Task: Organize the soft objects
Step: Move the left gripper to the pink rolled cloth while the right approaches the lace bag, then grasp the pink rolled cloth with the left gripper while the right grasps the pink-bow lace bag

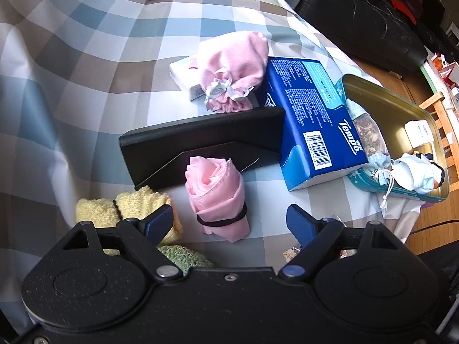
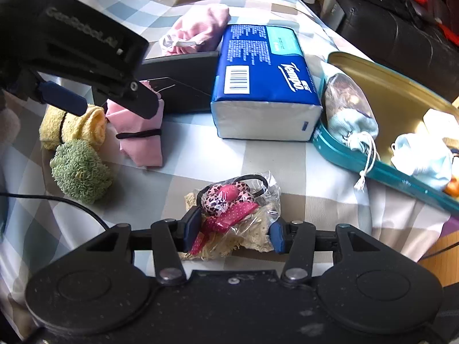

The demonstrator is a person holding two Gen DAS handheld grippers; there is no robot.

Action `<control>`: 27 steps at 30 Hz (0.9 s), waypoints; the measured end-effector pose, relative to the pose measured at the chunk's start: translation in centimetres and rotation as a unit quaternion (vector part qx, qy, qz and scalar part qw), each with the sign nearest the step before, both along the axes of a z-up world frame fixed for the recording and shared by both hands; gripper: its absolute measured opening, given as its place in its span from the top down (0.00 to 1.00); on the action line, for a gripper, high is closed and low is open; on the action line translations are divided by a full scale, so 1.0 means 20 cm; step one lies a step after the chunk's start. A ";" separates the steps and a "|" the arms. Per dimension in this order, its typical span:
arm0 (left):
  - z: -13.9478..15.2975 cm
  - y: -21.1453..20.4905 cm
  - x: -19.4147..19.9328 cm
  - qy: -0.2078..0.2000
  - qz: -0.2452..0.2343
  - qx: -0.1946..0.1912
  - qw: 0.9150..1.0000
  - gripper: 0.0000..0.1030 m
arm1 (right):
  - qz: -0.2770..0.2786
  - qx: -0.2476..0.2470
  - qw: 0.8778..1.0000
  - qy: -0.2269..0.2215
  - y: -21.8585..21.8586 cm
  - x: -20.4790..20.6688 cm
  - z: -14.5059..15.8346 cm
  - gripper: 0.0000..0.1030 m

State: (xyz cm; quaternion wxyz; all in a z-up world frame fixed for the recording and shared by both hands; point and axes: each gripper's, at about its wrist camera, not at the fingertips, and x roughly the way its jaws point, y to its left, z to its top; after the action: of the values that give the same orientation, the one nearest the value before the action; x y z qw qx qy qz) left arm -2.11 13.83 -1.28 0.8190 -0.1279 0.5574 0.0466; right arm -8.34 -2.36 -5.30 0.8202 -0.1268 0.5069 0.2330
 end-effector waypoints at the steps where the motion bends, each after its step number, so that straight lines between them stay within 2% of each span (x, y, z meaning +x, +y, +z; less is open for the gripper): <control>1: -0.01 -0.01 0.01 0.000 0.000 0.006 1.000 0.20 | 0.000 -0.001 1.000 -0.002 0.00 0.00 0.00 0.51; 5: -0.05 -0.03 0.04 0.005 0.000 0.008 1.000 0.20 | 0.000 -0.005 1.000 -0.012 0.01 -0.02 -0.01 0.47; 10: -0.12 -0.06 0.09 0.024 -0.001 0.015 1.000 0.20 | -0.007 -0.010 1.000 -0.015 -0.01 -0.01 -0.01 0.32; 15: -0.22 -0.08 0.12 0.051 0.002 0.012 0.999 0.21 | -0.013 -0.005 1.000 -0.002 -0.02 0.01 -0.04 0.28; 20: -0.31 -0.07 0.15 0.068 0.017 0.012 0.998 0.20 | -0.008 -0.005 1.000 0.028 -0.01 0.03 -0.10 0.23; 23: -0.31 -0.09 0.16 0.061 0.016 0.018 0.998 0.16 | 0.001 -0.011 1.000 0.020 0.01 0.01 -0.11 0.18; 25: -0.33 -0.12 0.16 0.062 0.008 0.020 0.998 0.07 | 0.005 -0.012 1.000 0.020 0.01 0.01 -0.12 0.13; 27: -0.35 -0.15 0.16 0.062 0.002 0.027 0.998 0.04 | 0.003 -0.013 1.000 0.020 0.01 0.01 -0.12 0.10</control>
State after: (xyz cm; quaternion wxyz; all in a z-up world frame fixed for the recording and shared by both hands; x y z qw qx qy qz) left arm 1.15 10.89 -8.19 0.7859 -0.1034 0.6055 0.0712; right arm -8.08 -2.20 -7.77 0.8077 -0.1338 0.5256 0.2312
